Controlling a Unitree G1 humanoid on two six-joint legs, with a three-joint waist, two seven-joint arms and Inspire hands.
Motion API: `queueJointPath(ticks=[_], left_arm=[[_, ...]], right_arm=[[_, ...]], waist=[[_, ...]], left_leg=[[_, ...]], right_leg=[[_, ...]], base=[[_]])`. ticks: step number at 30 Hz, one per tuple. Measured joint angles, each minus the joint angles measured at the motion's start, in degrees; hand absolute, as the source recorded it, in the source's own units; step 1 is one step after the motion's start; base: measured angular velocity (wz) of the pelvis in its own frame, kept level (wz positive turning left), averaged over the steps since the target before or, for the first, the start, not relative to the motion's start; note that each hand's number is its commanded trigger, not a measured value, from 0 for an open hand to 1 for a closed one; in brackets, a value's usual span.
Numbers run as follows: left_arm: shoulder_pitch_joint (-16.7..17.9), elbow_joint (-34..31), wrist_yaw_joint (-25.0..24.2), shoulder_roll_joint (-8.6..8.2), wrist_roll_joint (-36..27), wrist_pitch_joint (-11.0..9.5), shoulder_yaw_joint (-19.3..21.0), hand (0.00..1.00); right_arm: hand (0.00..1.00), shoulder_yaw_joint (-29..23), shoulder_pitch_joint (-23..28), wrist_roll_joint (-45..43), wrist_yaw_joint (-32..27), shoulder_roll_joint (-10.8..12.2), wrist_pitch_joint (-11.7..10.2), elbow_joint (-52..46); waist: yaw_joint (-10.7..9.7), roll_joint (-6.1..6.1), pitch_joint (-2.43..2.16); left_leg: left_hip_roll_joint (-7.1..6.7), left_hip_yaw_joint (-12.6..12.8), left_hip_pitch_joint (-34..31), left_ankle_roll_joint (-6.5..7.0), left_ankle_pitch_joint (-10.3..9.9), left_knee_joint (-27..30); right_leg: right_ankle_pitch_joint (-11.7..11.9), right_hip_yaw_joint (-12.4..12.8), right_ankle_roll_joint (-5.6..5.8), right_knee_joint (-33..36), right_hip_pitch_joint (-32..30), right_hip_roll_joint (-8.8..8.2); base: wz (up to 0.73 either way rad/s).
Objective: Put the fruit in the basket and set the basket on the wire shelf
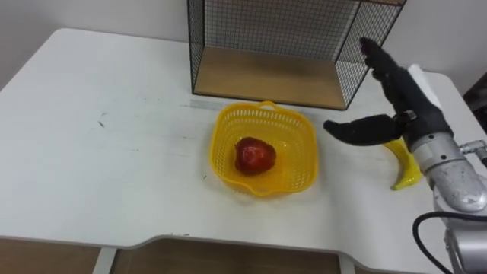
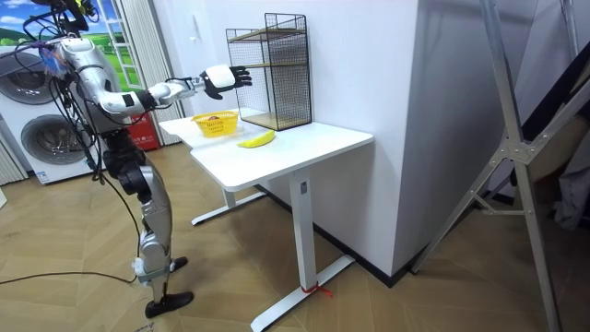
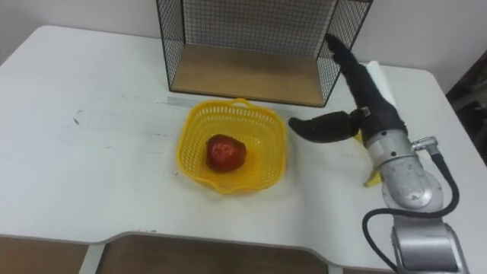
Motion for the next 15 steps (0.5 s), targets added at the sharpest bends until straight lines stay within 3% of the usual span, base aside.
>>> queueJointPath(ticks=[8, 15], left_arm=[[0.0, 0.4, 0.0, 0.02, 0.2, 0.2, 0.0, 0.00], [0.4, 0.2, 0.0, 0.02, 1.6, 0.8, 0.0, 0.00]], right_arm=[[0.00, -2.9, 0.0, 6.7, -8.2, 0.0, -0.5, 4.8], [0.00, -2.9, -0.5, 6.7, -11.5, -0.1, -0.5, 9.1]], waist=[[-0.3, -0.22, 0.24], [-0.8, -0.15, -0.02]], left_leg=[[-0.04, -0.1, 0.2, 0.00, 0.0, 0.2], [-0.07, -0.1, 0.1, 0.00, 0.0, 0.1]], right_leg=[[0.0, 0.0, 0.00, 0.1, 0.4, -0.03], [0.0, -0.3, 0.01, 0.1, 0.2, -0.06]], base=[[0.00], [0.00]])
